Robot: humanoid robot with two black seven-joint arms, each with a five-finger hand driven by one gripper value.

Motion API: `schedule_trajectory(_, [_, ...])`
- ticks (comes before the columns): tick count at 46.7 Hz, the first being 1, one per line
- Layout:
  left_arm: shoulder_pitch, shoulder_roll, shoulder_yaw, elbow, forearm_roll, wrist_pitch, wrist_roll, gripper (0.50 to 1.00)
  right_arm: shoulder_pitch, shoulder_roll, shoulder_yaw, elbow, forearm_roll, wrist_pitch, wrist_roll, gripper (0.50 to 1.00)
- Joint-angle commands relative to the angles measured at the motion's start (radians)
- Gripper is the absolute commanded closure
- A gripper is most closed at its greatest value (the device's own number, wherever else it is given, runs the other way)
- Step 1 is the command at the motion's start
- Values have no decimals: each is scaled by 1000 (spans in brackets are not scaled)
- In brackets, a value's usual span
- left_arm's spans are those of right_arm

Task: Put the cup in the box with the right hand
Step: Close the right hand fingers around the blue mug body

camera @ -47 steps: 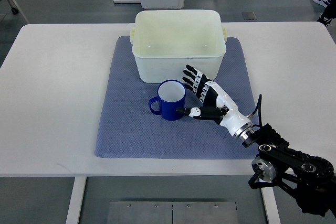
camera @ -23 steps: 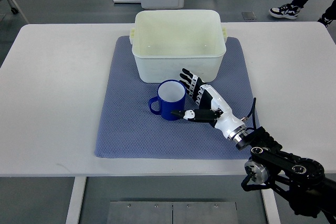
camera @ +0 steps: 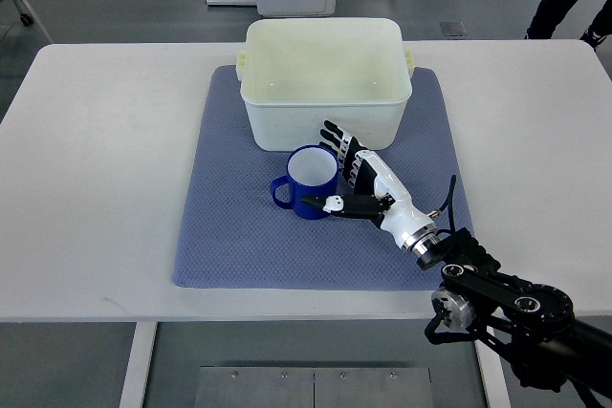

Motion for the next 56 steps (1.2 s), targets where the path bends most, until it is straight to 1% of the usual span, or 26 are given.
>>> schedule_trajectory(1, [0, 0, 0, 0, 0, 0, 0, 500, 0, 12, -7, -7, 0, -1, 0, 505])
schedule_trajectory(13, [0, 0, 3, 0, 0, 0, 0, 500, 4, 42, -18, -33, 0, -12, 0, 505])
schedule_trajectory(29, [0, 0, 0, 0, 0, 0, 0, 500, 4, 55, -27, -62, 1, -33, 0, 507])
schedule_trajectory(34, [0, 0, 0, 0, 0, 0, 0, 500, 4, 55, -27, -62, 1, -36, 0, 513])
schedule_trajectory(36, [0, 0, 0, 0, 0, 0, 0, 500, 4, 56, -25, -63, 1, -38, 0, 523])
schedule_trajectory(39, [0, 0, 0, 1, 0, 0, 0, 500, 4, 56, -25, -63, 1, -41, 0, 550])
schedule_trajectory(42, [0, 0, 0, 0, 0, 0, 0, 500, 4, 64, -25, -71, 3, -42, 0, 592])
schedule_trajectory(45, [0, 0, 0, 0, 0, 0, 0, 500, 4, 67, -24, -80, 3, -42, 0, 655])
schedule_trajectory(48, [0, 0, 0, 0, 0, 0, 0, 500, 4, 70, -24, -94, 5, -44, 0, 743])
schedule_trajectory(50, [0, 0, 0, 0, 0, 0, 0, 500, 4, 76, -24, -105, 5, -51, 0, 818])
schedule_trajectory(53, [0, 0, 3, 0, 0, 0, 0, 500, 4, 84, -22, -111, 6, -73, 0, 881])
schedule_trajectory(54, [0, 0, 0, 0, 0, 0, 0, 500, 4, 84, -24, -113, 6, -79, 0, 910])
schedule_trajectory(56, [0, 0, 0, 0, 0, 0, 0, 500, 4, 85, -24, -117, 6, -87, 0, 998])
